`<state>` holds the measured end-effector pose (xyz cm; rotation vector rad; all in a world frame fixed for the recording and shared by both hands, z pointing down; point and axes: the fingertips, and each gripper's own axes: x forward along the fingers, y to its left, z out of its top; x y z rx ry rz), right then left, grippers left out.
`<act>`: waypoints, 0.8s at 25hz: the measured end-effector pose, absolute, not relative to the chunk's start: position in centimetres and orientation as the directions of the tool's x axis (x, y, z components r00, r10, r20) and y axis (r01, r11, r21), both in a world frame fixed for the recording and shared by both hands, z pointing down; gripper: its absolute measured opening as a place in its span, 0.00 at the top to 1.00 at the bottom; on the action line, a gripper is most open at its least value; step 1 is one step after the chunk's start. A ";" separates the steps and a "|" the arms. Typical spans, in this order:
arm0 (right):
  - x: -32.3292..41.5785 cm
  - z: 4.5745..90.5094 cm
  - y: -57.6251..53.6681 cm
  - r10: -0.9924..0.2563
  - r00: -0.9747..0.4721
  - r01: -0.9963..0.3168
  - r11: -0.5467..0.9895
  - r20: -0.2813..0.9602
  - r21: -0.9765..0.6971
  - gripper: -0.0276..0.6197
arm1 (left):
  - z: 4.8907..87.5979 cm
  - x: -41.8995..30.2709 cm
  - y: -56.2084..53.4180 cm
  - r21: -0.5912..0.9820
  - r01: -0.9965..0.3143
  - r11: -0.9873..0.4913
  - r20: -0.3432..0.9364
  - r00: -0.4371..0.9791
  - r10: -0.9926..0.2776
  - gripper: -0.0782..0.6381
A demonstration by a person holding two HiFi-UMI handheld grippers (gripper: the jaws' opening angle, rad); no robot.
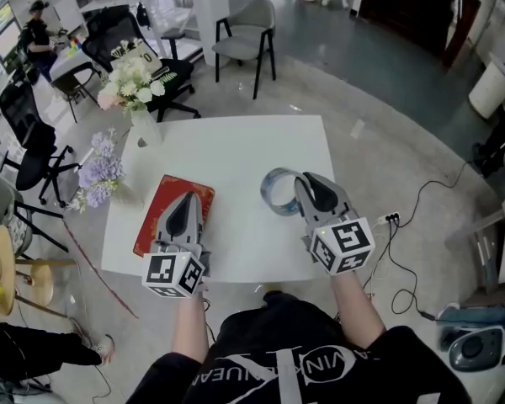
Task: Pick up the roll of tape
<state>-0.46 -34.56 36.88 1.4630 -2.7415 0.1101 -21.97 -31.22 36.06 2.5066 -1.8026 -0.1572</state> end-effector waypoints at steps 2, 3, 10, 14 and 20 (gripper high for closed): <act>-0.5 36.8 -34.5 -0.828 -0.558 -0.830 0.556 0.060 -0.046 0.86 | 36.1 -22.0 -31.2 0.101 -0.943 -0.318 -0.053 0.314 -0.948 0.89; -0.5 36.8 -34.5 -0.827 -0.558 -0.830 0.557 0.060 -0.045 0.85 | 36.1 -22.0 -31.2 0.101 -0.943 -0.317 -0.053 0.313 -0.948 0.89; -0.4 37.1 -34.5 -0.829 -0.556 -0.832 0.554 0.064 -0.044 0.86 | 36.4 -22.0 -31.2 0.100 -0.943 -0.318 -0.050 0.315 -0.948 0.89; -0.5 37.3 -34.6 -0.831 -0.552 -0.834 0.550 0.068 -0.045 0.86 | 36.6 -22.0 -31.3 0.101 -0.941 -0.324 -0.045 0.321 -0.946 0.89; -0.2 37.5 -34.4 -0.836 -0.544 -0.839 0.542 0.074 -0.046 0.86 | 36.9 -21.8 -31.4 0.105 -0.937 -0.333 -0.038 0.331 -0.943 0.89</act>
